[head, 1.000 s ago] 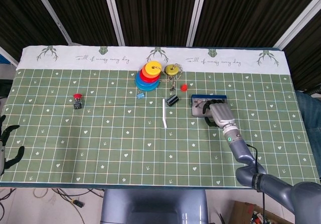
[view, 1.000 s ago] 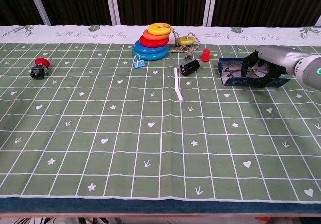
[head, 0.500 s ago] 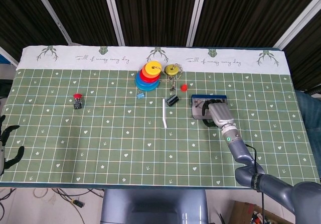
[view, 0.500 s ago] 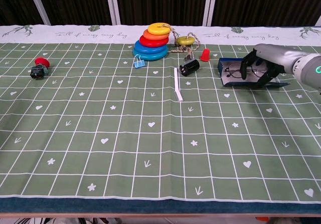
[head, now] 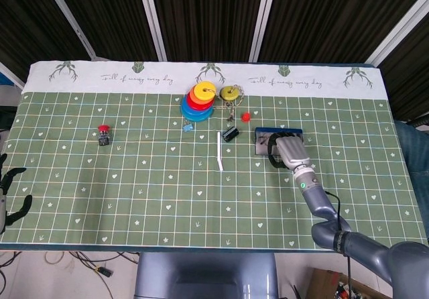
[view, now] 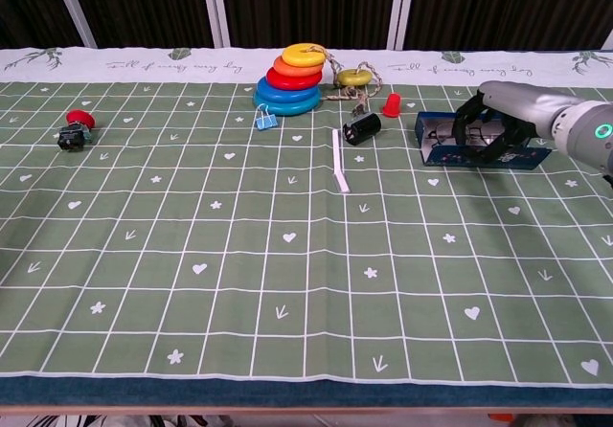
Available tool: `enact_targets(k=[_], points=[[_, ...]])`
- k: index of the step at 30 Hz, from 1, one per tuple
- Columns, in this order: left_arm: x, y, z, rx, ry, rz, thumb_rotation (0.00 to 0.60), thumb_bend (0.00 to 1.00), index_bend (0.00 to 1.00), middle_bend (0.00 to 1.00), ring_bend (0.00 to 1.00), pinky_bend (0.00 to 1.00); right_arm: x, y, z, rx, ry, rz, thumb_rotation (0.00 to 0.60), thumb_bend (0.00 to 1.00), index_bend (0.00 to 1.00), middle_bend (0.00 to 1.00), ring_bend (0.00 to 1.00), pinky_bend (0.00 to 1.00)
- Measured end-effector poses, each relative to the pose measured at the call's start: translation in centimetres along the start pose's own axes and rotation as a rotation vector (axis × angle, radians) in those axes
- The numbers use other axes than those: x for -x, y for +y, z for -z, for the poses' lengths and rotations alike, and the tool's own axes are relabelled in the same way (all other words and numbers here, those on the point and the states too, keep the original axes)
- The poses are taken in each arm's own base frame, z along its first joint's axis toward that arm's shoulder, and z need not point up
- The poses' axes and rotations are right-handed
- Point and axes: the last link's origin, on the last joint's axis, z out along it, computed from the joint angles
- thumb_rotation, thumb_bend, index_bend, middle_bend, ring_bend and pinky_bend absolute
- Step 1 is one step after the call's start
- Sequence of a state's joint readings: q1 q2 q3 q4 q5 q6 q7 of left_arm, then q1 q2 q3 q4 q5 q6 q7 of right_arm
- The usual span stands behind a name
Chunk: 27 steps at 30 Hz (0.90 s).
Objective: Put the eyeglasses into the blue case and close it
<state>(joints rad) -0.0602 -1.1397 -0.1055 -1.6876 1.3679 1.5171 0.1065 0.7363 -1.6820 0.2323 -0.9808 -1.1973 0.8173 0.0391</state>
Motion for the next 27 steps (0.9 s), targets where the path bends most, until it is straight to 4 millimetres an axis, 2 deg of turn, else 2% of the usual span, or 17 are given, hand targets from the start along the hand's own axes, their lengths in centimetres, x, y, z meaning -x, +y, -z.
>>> enact_targets(k=[5, 10, 20, 27], points=[[0.0, 0.0, 0.0, 0.0, -0.001, -0.001, 0.6, 0.34, 0.25, 0.0, 0.0, 0.0, 0.0, -0.2, 0.0, -0.007, 0.002, -0.006, 0.6, 0.49, 0.62, 0.31, 0.22, 0.2], [0.0, 0.0, 0.0, 0.002, -0.001, -0.001, 0.6, 0.34, 0.25, 0.0, 0.0, 0.0, -0.1, -0.4, 0.0, -0.011, 0.004, -0.015, 0.6, 0.51, 0.66, 0.31, 0.22, 0.2], [0.0, 0.1, 0.0, 0.004, -0.001, 0.0, 0.6, 0.34, 0.25, 0.0, 0.0, 0.0, -0.6, -0.8, 0.5, -0.029, 0.002, -0.043, 0.6, 0.54, 0.7, 0.29, 0.22, 0.2], [0.0, 0.1, 0.1, 0.004, -0.003, 0.003, 0.6, 0.34, 0.25, 0.0, 0.0, 0.0, -1.5, -1.9, 1.5, -0.07, 0.009, -0.049, 0.6, 0.54, 0.7, 0.28, 0.21, 0.2]])
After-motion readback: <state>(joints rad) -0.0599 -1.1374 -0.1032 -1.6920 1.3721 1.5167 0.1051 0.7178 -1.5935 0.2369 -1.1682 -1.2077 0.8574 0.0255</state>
